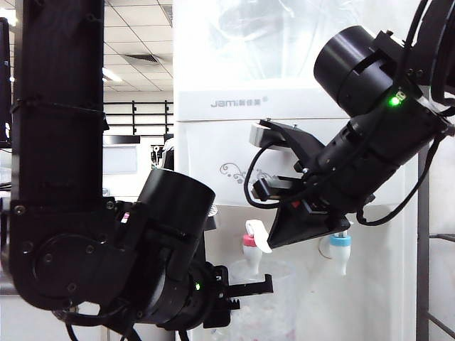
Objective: Pick up the plastic mug from the left desk, go to the hot water outlet of the water dispenser, press the vertical switch to get some water, then put the mug back on the desk.
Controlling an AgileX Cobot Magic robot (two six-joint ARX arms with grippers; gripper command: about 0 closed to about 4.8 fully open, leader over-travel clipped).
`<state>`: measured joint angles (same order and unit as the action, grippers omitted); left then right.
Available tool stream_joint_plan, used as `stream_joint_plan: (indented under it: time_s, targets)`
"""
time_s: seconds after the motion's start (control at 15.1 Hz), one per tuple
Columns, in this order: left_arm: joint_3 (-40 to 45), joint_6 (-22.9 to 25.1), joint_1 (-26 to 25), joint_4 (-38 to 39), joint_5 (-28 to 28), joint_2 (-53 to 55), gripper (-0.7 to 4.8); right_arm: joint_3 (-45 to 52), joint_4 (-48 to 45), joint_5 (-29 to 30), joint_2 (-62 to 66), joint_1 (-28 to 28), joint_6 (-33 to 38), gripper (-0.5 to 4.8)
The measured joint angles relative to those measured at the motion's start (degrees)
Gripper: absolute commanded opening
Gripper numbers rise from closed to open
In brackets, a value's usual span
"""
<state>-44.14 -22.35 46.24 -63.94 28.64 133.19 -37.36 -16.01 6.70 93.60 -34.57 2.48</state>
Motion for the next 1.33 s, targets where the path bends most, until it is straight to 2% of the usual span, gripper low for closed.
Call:
stream_joint_plan:
  time_s: [0.66,0.86,1.33]
  targets:
    - [0.0,0.0,0.0,0.0,0.0,0.0,-0.05,0.2,0.8,-0.2,-1.2,0.0,0.1,-0.02]
    - [0.0,0.0,0.0,0.0,0.0,0.0,-0.05,0.2,2.1,-0.6,-6.5,0.0,0.2,-0.02]
    - [0.0,0.0,0.0,0.0,0.0,0.0,-0.05,2.6,16.2,-1.2,-29.4,0.0,1.8,-0.02]
